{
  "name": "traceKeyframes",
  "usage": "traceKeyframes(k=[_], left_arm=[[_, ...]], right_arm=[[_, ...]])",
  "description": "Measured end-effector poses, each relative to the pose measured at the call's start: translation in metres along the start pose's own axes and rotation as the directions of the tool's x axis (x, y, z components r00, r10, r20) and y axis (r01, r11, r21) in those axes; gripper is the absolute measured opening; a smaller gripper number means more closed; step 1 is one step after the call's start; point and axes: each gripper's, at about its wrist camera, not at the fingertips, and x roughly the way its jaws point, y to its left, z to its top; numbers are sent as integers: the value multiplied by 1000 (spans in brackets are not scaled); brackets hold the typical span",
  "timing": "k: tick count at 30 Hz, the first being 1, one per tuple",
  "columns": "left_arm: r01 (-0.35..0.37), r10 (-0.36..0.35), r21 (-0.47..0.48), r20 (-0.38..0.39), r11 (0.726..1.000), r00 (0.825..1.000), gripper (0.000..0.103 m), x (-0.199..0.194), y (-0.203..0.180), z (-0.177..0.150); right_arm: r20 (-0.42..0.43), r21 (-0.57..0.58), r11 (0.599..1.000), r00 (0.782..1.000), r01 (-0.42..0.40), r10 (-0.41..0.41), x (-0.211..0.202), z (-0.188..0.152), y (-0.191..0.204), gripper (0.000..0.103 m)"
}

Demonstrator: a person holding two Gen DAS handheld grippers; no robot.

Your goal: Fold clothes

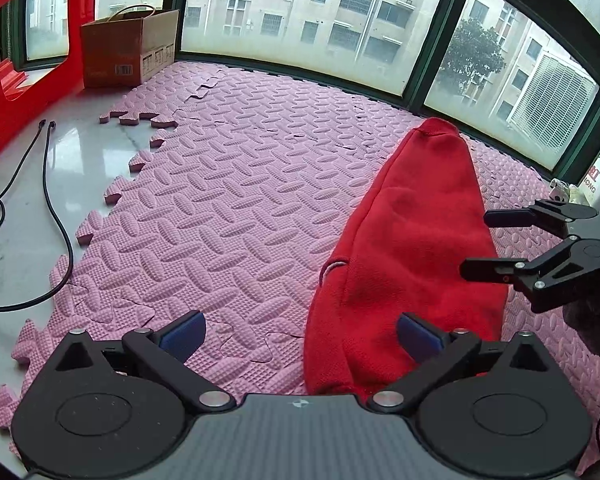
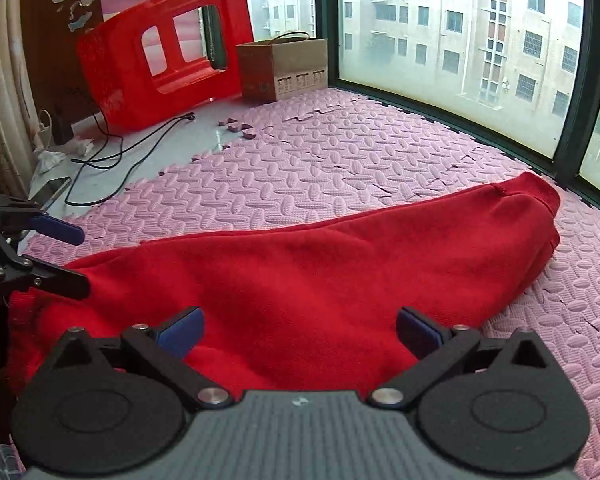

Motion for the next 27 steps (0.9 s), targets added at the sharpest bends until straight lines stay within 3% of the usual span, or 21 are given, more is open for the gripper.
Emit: traceKeyframes(k=[2,5,11,22,27], left_arm=[[6,-6,-8,4,1000,1000,103,3,-4,3],[-6,6,-19,-15,1000,1000,103,14,-9,7],[-19,16,-35,-62,999,998,103,29,-3,6],[-9,4,-55,-90,998,996,103,36,4,2],[-14,11,-39,-90,999,996,103,37,3,2]], right_arm=[[-23,4,999,999,-39,39,13,-3,8,103],[-54,5,1000,998,-31,31,29,-9,10,103],[-42,11,999,998,-38,38,23,-3,-8,103],[-8,141,983,993,118,-118,52,26,-107,103],[-43,185,963,980,197,-192,68,37,-142,103]])
